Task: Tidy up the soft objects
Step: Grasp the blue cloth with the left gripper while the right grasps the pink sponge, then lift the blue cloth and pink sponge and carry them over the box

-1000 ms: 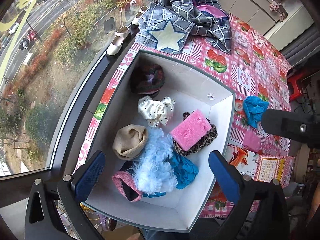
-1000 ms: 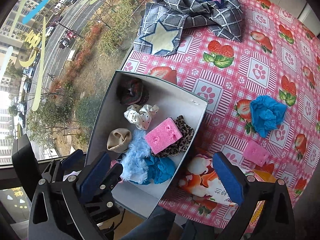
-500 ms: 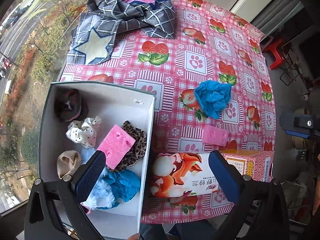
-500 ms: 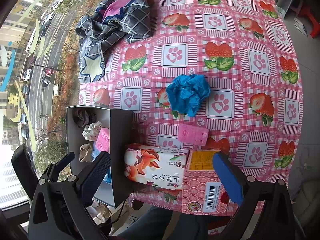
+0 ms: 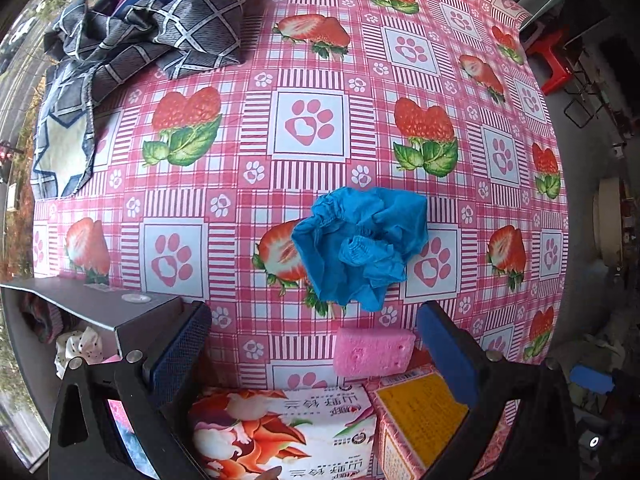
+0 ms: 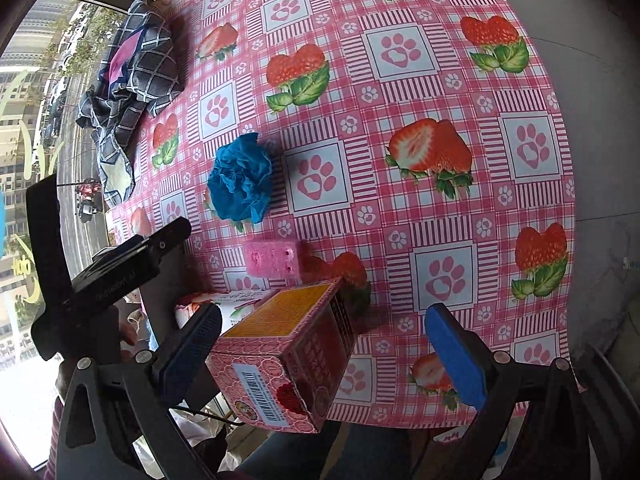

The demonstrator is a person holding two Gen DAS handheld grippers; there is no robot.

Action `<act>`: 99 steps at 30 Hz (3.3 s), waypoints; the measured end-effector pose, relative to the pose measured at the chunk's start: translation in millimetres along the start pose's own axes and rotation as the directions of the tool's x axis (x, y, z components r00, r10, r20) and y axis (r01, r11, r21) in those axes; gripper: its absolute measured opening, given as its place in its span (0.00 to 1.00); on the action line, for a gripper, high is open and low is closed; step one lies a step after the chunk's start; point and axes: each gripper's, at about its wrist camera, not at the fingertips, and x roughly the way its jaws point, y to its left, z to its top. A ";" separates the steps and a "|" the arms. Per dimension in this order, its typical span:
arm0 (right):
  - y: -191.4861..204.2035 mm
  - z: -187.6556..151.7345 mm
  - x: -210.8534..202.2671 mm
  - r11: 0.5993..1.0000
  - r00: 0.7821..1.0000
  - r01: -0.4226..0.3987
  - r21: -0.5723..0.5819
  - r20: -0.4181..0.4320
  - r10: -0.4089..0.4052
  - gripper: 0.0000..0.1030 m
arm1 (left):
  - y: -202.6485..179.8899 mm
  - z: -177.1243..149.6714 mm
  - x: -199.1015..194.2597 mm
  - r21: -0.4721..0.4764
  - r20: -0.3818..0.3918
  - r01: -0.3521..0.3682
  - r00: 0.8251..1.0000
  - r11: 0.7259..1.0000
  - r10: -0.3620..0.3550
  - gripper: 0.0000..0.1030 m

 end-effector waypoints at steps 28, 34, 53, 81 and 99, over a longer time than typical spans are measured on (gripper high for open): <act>22.3 39.1 58.7 0.998 0.984 -0.054 -0.029 -0.173 0.049 0.99 | -39.5 45.6 81.2 0.103 -0.122 0.014 0.993 0.995 -0.001 0.41; 44.8 44.7 74.7 1.000 0.974 -0.002 -0.025 -0.224 -0.004 0.99 | -5.4 37.7 40.9 0.027 -0.020 -0.019 1.000 0.999 0.020 0.37; 109.5 73.2 171.9 0.981 0.869 0.196 -0.015 -0.462 -0.180 0.99 | 93.1 -45.9 -55.6 -0.140 0.164 0.061 0.986 0.988 -0.038 0.37; 97.3 48.9 190.8 0.990 0.877 0.139 0.003 -0.464 -0.121 0.70 | 84.0 -84.7 -67.9 -0.088 0.163 0.048 0.986 0.995 -0.033 0.38; 86.4 40.4 31.2 1.000 0.998 -0.012 0.012 -0.061 0.013 0.70 | 62.3 -102.7 -86.0 0.000 0.163 0.024 0.986 1.000 -0.023 0.38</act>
